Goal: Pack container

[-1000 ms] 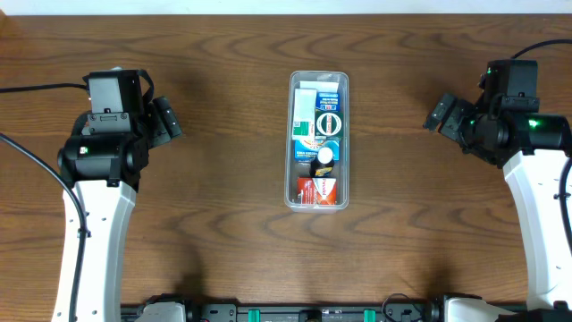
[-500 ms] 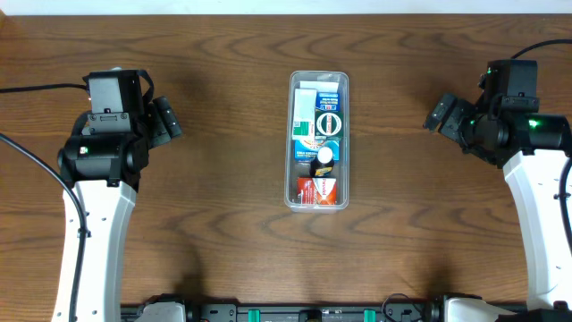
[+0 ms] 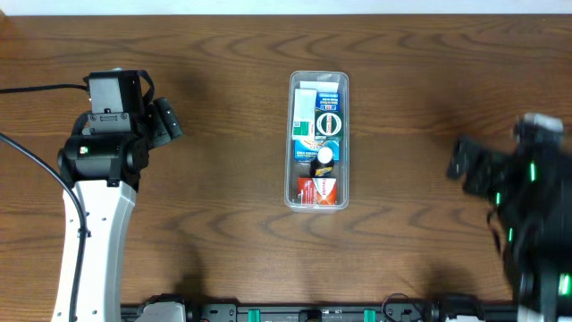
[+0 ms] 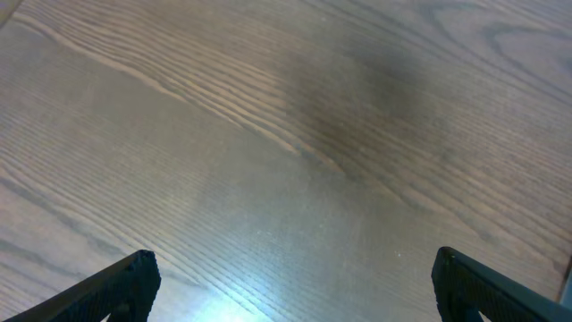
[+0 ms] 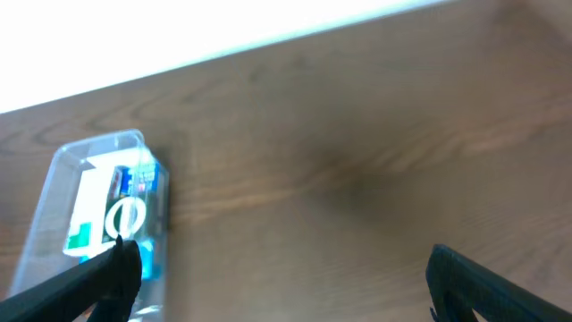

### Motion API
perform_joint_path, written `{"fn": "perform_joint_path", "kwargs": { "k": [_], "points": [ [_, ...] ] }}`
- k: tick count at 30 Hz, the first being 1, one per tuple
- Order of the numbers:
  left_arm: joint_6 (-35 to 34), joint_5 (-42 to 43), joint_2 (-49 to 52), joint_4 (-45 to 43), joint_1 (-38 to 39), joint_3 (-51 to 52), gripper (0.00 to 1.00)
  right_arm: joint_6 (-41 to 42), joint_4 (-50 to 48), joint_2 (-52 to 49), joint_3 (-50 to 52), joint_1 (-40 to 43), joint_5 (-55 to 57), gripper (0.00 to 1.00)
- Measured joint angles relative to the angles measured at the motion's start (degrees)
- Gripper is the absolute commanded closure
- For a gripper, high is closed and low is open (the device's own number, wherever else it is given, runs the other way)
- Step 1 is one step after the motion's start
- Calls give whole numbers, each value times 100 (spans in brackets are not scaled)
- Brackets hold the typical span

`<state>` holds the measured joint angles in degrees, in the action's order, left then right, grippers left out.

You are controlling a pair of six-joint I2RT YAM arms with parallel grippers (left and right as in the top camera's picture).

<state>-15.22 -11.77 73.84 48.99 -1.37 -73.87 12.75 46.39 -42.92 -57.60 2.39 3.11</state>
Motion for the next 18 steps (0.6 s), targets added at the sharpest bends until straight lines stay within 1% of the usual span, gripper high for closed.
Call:
{"fn": "perform_joint_path", "kwargs": {
  "k": [5, 10, 14, 18],
  "points": [
    [0, 24, 0, 2, 0, 0, 2, -754, -177, 1716, 1635, 0, 57, 1],
    [0, 26, 0, 4, 2, 0, 2, -1038, -103, 2999, 3010, 0, 4, 1],
    [0, 31, 2, 4, 0, 0, 2, -1097, -136, 3668, 3676, 0, -195, 1],
    [0, 44, 4, 7, 2, 0, 2, -1130, -153, 4175, 3998, 0, -343, 1]
  ]
}}
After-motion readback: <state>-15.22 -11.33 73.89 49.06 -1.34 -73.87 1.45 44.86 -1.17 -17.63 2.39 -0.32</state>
